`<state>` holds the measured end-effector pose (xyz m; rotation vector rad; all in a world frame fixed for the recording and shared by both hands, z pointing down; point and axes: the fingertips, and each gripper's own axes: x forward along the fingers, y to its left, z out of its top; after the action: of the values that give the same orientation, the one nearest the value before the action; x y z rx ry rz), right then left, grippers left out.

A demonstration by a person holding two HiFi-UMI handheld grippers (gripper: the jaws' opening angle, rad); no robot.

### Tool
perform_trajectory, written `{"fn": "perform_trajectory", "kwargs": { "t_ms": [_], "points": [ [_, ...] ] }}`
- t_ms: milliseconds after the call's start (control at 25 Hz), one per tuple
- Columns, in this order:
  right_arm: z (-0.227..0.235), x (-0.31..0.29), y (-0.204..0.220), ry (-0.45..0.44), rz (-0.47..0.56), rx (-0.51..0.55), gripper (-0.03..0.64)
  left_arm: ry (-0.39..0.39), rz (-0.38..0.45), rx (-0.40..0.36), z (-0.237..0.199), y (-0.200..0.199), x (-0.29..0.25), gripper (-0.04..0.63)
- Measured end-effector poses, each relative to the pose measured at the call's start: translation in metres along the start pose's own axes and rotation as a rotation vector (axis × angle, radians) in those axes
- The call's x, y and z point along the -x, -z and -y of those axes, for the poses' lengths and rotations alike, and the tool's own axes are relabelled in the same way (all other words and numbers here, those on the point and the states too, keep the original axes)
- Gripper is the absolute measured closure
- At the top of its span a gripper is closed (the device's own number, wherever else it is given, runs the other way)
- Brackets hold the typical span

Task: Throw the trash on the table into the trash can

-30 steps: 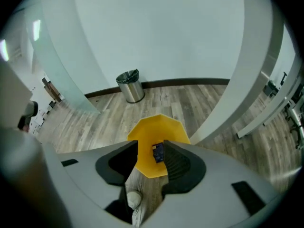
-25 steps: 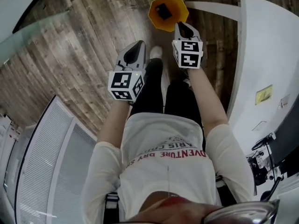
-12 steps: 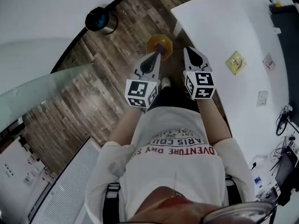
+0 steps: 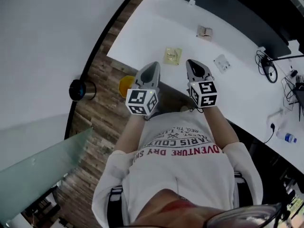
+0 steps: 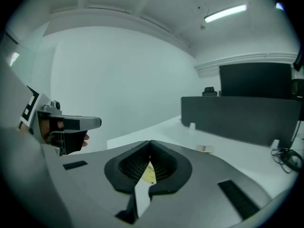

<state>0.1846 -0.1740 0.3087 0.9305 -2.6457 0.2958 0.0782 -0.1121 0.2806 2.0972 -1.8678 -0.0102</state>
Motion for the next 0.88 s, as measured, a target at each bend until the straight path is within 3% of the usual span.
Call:
{"fn": "perform_trajectory", "kwargs": {
  "t_ms": [120,400,600,880],
  "points": [
    [0.064,0.053,-0.003,0.12,0.049,-0.037,0.591,0.139,0.006,-0.069,0.067,-0.014,-0.036,0.572],
    [0.168,0.162,0.017,0.355,0.12,-0.121,0.591,0.377,0.04,-0.208,0.203,-0.027,-0.082,0.572],
    [0.201,0.21,0.027,0.441,0.192,-0.165,0.591,0.462,0.027,-0.207,0.256,-0.017,-0.095,0.572],
    [0.215,0.225,0.033,0.479,0.218,-0.188,0.591,0.518,0.019,-0.245,0.278,-0.012,-0.099,0.573]
  ]
}}
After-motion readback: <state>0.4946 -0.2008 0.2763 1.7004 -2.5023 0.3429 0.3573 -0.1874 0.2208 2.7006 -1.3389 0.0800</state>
